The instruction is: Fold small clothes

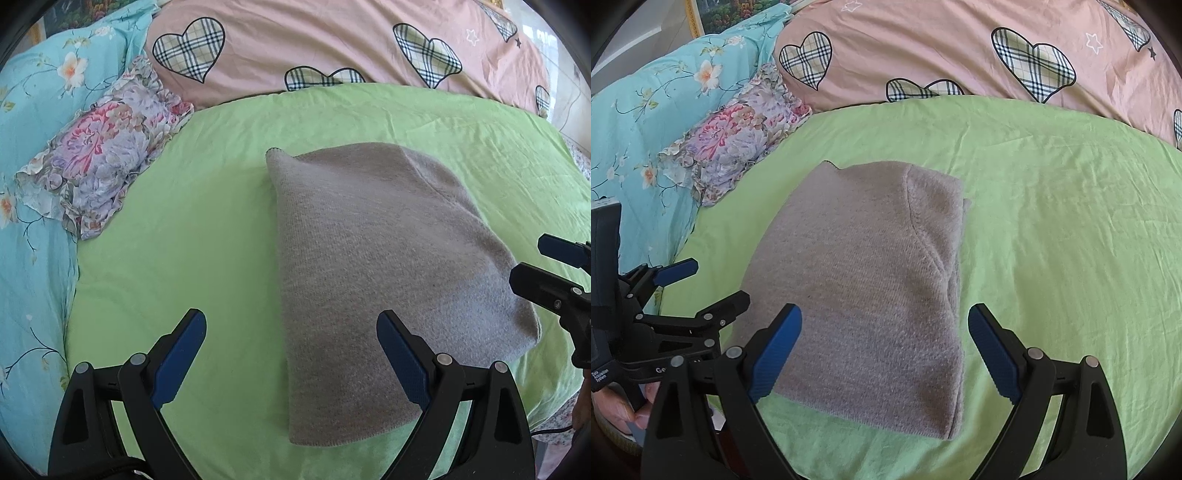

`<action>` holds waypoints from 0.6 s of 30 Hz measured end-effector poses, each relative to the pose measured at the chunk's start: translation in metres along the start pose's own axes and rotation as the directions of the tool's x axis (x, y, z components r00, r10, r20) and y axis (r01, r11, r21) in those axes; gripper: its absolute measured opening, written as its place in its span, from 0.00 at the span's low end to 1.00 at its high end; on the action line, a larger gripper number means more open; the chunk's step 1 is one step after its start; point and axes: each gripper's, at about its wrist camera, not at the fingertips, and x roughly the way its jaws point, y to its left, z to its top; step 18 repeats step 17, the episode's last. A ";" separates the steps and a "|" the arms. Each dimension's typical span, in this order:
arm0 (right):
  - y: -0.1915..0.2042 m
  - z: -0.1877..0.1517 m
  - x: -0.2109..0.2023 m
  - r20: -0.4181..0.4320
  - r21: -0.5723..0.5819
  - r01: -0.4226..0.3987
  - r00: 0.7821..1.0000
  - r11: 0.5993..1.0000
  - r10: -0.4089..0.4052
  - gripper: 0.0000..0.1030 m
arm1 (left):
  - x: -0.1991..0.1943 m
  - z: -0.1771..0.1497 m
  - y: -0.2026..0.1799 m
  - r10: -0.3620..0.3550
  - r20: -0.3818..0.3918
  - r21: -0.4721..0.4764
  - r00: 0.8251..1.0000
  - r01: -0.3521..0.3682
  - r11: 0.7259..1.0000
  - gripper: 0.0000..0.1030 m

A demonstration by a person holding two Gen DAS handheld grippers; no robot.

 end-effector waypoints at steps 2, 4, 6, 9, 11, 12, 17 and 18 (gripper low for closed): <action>-0.003 0.000 0.002 -0.006 0.012 -0.003 1.000 1.000 0.003 0.89 | 0.001 0.001 0.001 0.004 -0.004 -0.001 1.000 -0.004 1.000 0.91; -0.005 0.002 0.005 -0.009 0.021 -0.010 1.000 1.000 0.010 0.89 | 0.001 0.002 0.002 0.008 -0.006 -0.005 1.000 -0.008 1.000 0.91; -0.005 0.002 0.006 -0.011 0.022 -0.013 1.000 1.000 0.013 0.89 | 0.001 0.003 0.002 0.011 -0.006 -0.008 1.000 -0.011 1.000 0.91; -0.007 0.002 0.010 -0.014 0.025 -0.018 1.000 1.000 0.019 0.89 | 0.003 0.003 0.001 0.012 -0.010 -0.010 1.000 -0.012 1.000 0.91; -0.009 0.002 0.013 -0.019 0.036 -0.021 1.000 0.999 0.021 0.89 | 0.006 0.003 -0.001 0.019 -0.018 -0.006 1.000 -0.019 1.000 0.91; -0.011 0.003 0.015 -0.022 0.043 -0.025 0.999 0.999 0.026 0.89 | 0.007 0.003 -0.002 0.023 -0.020 -0.004 1.000 -0.023 1.000 0.91; -0.017 0.003 0.020 -0.023 0.074 -0.042 0.999 0.996 0.043 0.89 | 0.011 0.004 -0.004 0.022 -0.026 -0.003 0.999 -0.022 1.000 0.91; -0.017 0.003 0.020 -0.023 0.074 -0.042 0.999 0.996 0.043 0.89 | 0.011 0.004 -0.004 0.022 -0.026 -0.003 0.999 -0.022 1.000 0.91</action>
